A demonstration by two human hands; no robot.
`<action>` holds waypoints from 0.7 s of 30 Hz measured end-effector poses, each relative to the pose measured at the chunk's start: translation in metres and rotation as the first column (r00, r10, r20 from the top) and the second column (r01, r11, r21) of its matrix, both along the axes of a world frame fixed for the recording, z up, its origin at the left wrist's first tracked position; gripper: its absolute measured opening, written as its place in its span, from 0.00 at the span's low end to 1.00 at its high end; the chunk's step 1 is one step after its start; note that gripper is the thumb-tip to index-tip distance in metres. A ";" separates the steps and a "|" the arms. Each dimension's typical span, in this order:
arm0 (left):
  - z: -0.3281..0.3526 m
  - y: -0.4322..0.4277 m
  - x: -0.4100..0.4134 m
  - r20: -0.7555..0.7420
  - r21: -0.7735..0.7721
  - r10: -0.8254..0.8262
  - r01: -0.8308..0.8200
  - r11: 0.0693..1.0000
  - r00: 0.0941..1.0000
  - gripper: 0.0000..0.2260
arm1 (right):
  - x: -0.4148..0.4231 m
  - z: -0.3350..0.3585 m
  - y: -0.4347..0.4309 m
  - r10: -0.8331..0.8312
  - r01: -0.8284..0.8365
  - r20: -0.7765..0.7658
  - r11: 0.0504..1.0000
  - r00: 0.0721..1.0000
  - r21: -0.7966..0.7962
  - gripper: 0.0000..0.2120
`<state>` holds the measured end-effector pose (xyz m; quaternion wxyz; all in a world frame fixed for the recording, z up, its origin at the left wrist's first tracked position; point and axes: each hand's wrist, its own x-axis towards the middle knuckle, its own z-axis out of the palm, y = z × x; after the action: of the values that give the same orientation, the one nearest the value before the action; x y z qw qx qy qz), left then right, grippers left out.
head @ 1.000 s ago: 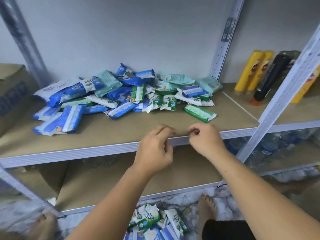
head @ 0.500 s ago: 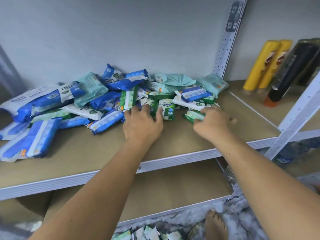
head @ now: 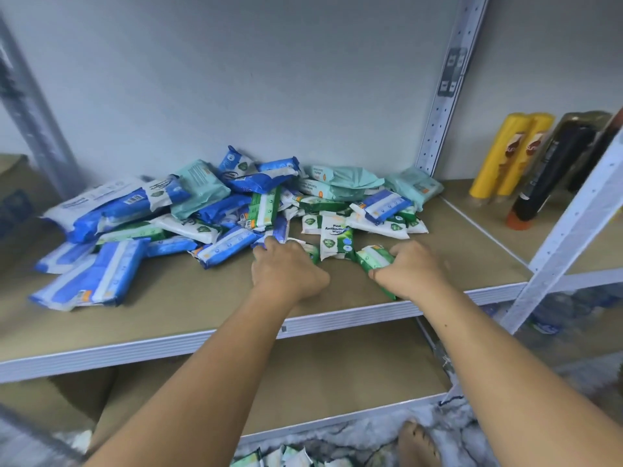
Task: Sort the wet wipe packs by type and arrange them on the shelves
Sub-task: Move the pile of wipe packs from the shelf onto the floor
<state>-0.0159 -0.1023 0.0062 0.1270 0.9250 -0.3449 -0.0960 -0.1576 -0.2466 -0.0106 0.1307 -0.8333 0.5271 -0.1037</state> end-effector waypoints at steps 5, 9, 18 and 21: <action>0.003 0.043 -0.013 -0.080 -0.081 -0.015 0.008 0.997 0.997 0.30 | -0.018 0.006 0.033 -0.015 0.022 0.096 0.997 0.995 -0.075 0.14; -0.002 0.087 -0.031 -0.161 -0.310 -0.002 -0.049 0.950 0.987 0.38 | -0.033 0.014 0.069 0.046 -0.007 0.284 0.990 0.958 -0.140 0.12; -0.095 0.180 -0.088 -0.314 -0.391 0.027 -0.155 0.907 0.949 0.38 | -0.040 -0.027 0.171 0.211 -0.136 0.459 0.972 0.863 -0.190 0.12; -0.158 0.203 -0.088 -0.402 -0.213 0.070 -0.167 0.963 0.913 0.34 | -0.042 -0.069 0.196 0.074 -0.065 0.506 0.997 0.860 -0.036 0.12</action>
<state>-0.1043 0.1010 -0.1515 0.3109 0.8840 -0.2647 -0.2278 -0.2000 -0.0507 -0.0796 0.2609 -0.7963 0.4431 -0.3187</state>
